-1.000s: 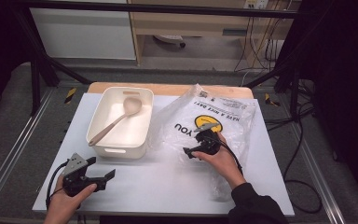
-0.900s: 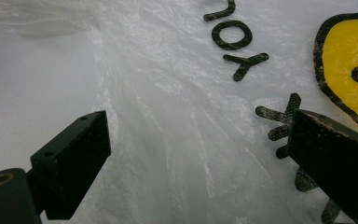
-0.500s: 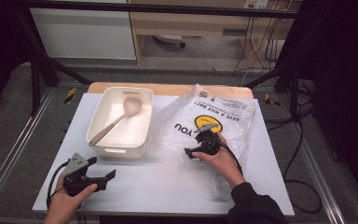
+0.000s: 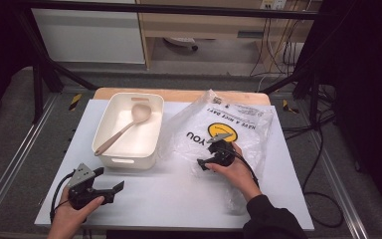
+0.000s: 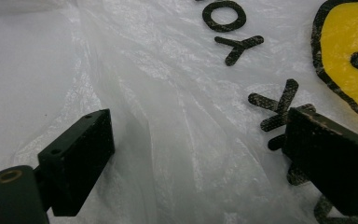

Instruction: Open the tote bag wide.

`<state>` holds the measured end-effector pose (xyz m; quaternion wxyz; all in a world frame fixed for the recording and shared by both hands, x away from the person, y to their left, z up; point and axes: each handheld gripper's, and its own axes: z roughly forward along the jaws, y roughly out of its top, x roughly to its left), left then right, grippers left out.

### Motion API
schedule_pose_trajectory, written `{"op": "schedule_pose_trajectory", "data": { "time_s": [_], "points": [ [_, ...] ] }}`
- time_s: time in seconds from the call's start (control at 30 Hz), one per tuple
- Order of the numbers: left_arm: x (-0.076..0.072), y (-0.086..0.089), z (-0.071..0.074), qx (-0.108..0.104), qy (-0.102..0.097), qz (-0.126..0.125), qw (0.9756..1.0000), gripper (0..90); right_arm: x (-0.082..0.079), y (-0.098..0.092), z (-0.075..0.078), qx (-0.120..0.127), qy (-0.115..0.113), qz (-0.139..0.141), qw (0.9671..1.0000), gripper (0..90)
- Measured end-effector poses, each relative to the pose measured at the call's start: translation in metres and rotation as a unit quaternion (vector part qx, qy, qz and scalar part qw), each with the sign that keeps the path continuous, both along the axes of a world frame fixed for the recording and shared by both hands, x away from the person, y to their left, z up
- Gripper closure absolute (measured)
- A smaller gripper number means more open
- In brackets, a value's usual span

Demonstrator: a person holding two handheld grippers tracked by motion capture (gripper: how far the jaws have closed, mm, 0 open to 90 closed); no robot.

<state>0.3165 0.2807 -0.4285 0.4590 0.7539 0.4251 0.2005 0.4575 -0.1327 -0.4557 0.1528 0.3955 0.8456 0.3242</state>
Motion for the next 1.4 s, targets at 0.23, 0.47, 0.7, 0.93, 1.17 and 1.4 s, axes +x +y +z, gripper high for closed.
{"op": "schedule_pose_trajectory", "data": {
  "time_s": [0.23, 0.47, 0.7, 0.93, 1.17, 1.4],
  "points": [
    [-0.001, -0.001, 0.001, -0.006, -0.003, -0.007, 1.0000, 7.1, 0.000, -0.004, 0.003, 0.010, -0.014, 0.003, 0.9998, 33.2],
    [-0.001, -0.004, 0.002, -0.010, -0.005, -0.020, 0.9997, 7.4, 0.003, -0.007, 0.004, 0.026, -0.015, -0.002, 0.9996, 54.7],
    [-0.001, -0.006, 0.004, -0.021, -0.007, -0.024, 0.9995, 7.6, 0.009, -0.017, 0.003, 0.051, -0.007, -0.016, 0.9986, 77.2],
    [-0.002, -0.020, 0.010, -0.031, -0.013, -0.041, 0.9986, 8.4, 0.010, -0.018, 0.005, 0.063, -0.002, -0.012, 0.9979, 90.0],
    [-0.003, -0.060, 0.018, -0.029, -0.014, -0.087, 0.9957, 9.5, 0.000, -0.012, 0.016, 0.066, 0.007, -0.010, 0.9978, 90.0],
    [0.002, -0.113, 0.012, -0.016, -0.006, -0.129, 0.9915, 11.6, -0.006, -0.013, 0.019, 0.069, 0.012, -0.010, 0.9975, 90.0]
  ]
}}
